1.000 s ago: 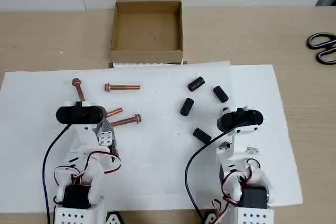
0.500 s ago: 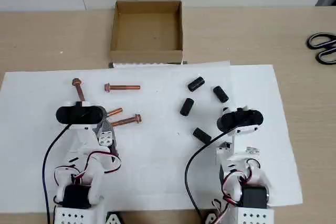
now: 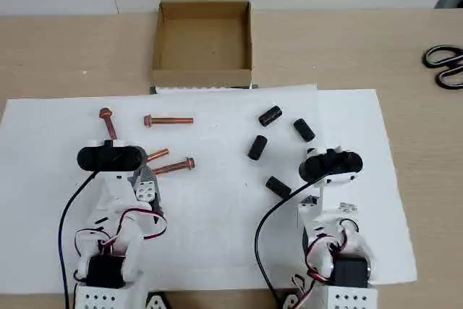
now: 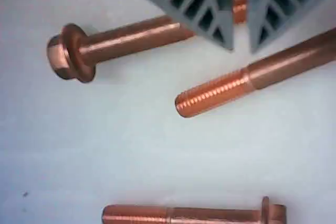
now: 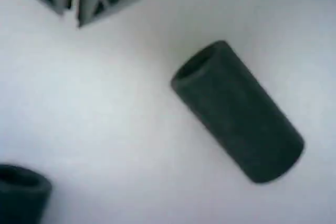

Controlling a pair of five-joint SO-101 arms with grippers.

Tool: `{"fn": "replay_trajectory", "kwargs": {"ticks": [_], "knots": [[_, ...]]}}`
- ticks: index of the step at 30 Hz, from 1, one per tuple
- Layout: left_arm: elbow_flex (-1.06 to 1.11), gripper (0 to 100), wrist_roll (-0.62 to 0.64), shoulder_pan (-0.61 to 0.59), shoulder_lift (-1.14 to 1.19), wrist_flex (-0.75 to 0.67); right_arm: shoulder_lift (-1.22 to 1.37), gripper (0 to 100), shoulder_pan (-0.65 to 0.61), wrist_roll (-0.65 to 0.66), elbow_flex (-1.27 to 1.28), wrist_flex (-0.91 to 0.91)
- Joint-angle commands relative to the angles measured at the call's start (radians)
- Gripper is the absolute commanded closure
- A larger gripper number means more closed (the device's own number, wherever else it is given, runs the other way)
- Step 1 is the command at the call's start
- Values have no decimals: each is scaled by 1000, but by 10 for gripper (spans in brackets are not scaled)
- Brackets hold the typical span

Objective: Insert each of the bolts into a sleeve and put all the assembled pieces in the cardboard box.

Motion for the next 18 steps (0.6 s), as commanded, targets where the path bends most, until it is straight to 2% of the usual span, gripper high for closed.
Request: {"fn": "replay_trajectory", "kwargs": {"ticks": [1,18], "knots": [[-10,994,-3,-5,-14,-2,-5,995,-71,11,-8,-19],[-10,994,-3,-5,-14,-2,-5,995,-102,11,-8,-19]]}}
